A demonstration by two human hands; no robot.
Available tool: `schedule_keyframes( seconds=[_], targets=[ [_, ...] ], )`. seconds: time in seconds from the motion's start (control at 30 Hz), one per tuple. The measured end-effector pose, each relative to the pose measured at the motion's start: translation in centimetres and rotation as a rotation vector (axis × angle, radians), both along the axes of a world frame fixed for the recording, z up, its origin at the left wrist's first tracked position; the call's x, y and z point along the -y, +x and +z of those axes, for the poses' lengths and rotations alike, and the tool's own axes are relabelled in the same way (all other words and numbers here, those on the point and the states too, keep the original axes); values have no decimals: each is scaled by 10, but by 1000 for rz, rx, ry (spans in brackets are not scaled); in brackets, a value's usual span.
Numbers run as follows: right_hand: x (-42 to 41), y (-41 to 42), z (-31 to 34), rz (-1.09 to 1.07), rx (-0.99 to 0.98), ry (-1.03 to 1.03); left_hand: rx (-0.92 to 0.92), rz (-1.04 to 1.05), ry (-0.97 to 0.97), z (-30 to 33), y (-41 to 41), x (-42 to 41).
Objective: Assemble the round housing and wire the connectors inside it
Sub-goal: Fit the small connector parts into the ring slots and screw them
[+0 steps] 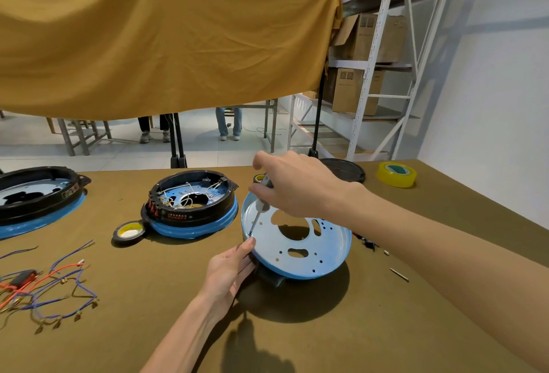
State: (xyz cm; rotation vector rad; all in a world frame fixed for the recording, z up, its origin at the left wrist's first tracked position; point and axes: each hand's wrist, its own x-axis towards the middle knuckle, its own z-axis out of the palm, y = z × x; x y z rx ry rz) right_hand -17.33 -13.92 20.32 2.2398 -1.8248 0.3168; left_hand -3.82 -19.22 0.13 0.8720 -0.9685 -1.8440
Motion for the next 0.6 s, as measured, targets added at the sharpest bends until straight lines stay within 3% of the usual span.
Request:
schedule_keyframes(
  seconds=[0.13,0.27,0.4,0.53,0.6],
  targets=[
    [1,-3,3,50,122,135,-2,-11,-5,0,0,-1],
    [3,-2,1,3,3,30,20,7,-4,-3,0,2],
    [5,-4,3,38,119,190,37,-3,22,-3,-1,4],
    [6,3,1,-24,-33,-19,52,9,53,-4,-2,4],
    [5,5,-2,-18,-13,8,54,15,59,-5,-3,6]
  ],
)
